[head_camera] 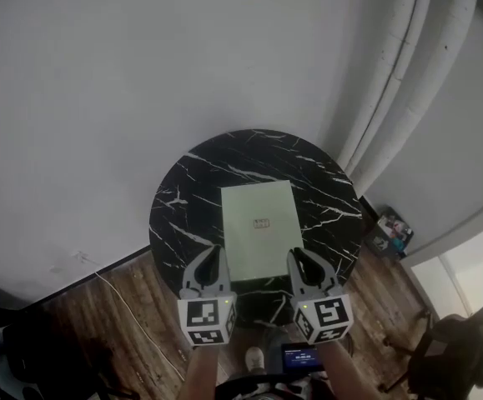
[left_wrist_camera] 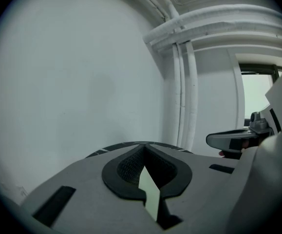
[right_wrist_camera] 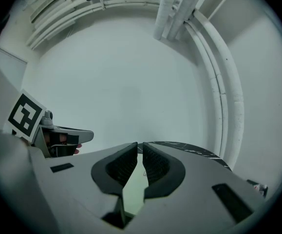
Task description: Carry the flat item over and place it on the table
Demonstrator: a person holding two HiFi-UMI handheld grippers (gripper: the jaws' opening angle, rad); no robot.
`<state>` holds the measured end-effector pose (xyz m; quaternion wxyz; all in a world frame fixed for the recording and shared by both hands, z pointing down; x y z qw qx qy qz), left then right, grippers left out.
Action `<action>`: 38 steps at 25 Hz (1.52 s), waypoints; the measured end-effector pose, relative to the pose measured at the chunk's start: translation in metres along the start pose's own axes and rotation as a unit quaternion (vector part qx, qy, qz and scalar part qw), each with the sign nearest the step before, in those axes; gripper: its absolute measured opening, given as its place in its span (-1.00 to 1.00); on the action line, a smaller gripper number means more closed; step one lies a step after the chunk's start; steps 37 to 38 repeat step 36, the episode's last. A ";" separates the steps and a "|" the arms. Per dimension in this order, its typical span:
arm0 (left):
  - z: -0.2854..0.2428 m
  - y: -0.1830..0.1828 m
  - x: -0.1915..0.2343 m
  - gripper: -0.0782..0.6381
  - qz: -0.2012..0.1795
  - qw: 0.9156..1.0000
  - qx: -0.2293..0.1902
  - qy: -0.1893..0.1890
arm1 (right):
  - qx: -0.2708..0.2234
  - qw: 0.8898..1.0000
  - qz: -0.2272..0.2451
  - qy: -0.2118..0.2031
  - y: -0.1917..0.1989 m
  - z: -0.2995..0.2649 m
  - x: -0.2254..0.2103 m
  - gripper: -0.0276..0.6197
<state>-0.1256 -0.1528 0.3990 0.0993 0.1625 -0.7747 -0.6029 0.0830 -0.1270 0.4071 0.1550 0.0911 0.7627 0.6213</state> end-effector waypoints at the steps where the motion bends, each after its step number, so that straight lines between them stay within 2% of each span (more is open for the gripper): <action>1: 0.005 -0.004 -0.001 -0.75 -0.005 1.000 -0.007 0.000 | -0.009 1.000 0.005 -0.002 -0.005 0.004 0.003 -0.80; 7: 0.030 -0.019 -0.007 -0.75 -0.010 0.999 -0.036 0.014 | -0.043 0.998 0.023 -0.025 -0.025 0.031 0.021 -0.80; 15: 0.058 -0.035 -0.024 -0.75 -0.026 0.997 -0.067 0.041 | -0.046 0.999 0.016 0.017 -0.026 0.067 0.033 -0.81; 27: 0.076 -0.035 -0.025 -0.75 -0.032 0.996 -0.071 0.054 | -0.051 0.998 0.015 0.030 -0.025 0.085 0.041 -0.81; 38: 0.066 -0.034 -0.025 -0.75 -0.026 0.996 -0.069 0.050 | -0.053 0.998 0.018 0.031 -0.027 0.078 0.030 -0.81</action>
Point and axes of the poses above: the fingertips, and each gripper's own axes: z backward along the fingers, x to its left, y out of its underside, the point moved 8 cm from there along z, backward along the fingers, and after that the axes turned 2 degrees about -z, right-handed, at the moved point
